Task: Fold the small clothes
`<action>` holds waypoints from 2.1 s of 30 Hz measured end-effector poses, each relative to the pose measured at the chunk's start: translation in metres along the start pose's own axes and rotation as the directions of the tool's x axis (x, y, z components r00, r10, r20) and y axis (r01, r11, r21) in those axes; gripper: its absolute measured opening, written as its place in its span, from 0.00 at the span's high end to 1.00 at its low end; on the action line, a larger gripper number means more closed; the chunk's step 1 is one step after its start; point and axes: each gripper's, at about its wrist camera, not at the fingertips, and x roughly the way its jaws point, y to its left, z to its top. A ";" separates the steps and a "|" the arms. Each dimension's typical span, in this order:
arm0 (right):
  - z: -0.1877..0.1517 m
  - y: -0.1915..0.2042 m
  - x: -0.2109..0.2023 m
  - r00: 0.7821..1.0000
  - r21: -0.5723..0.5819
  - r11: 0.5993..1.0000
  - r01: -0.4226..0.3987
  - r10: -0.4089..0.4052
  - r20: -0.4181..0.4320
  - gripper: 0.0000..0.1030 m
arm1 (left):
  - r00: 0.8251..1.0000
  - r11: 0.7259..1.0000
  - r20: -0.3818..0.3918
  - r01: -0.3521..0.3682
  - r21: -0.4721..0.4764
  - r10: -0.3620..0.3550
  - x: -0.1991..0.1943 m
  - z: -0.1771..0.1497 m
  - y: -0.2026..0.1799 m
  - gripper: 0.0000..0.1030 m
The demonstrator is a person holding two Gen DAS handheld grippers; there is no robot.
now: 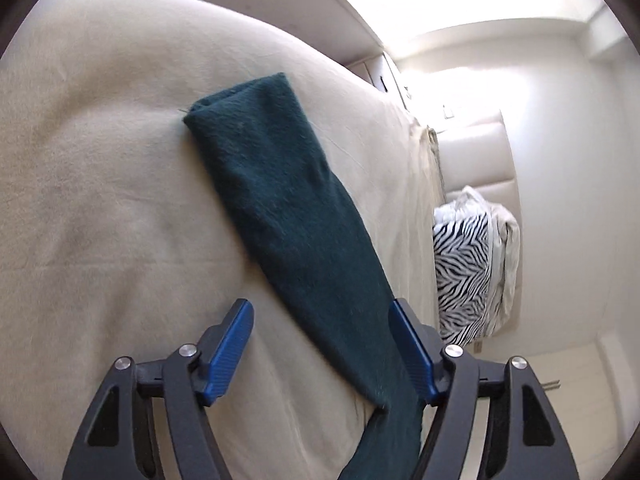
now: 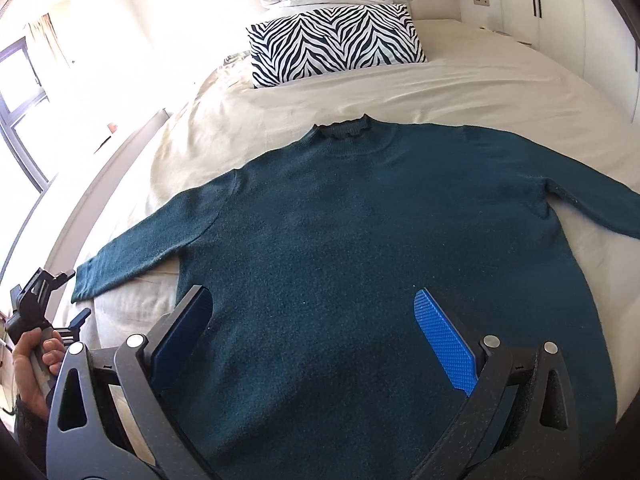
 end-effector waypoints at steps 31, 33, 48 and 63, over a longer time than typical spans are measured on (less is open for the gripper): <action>0.013 -0.142 0.023 0.997 0.238 0.970 -0.057 0.065 -0.028 0.44 | 0.963 -0.031 0.172 -0.169 0.985 0.207 0.149 -0.323 -0.206 0.87; 0.017 -0.152 0.032 0.994 0.263 0.961 -0.088 0.103 -0.046 0.44 | 0.953 -0.090 0.180 -0.162 0.983 0.243 0.155 -0.344 -0.186 0.84; 0.063 -0.095 0.199 0.762 0.518 0.769 -0.375 0.574 -0.300 0.51 | 0.961 0.086 0.092 -0.118 0.989 0.261 0.141 -0.321 -0.152 0.49; 0.121 -0.076 0.163 0.923 0.127 0.960 -0.251 0.277 -0.266 0.94 | 0.983 0.314 -0.044 -0.015 0.949 0.181 0.105 -0.289 -0.143 0.39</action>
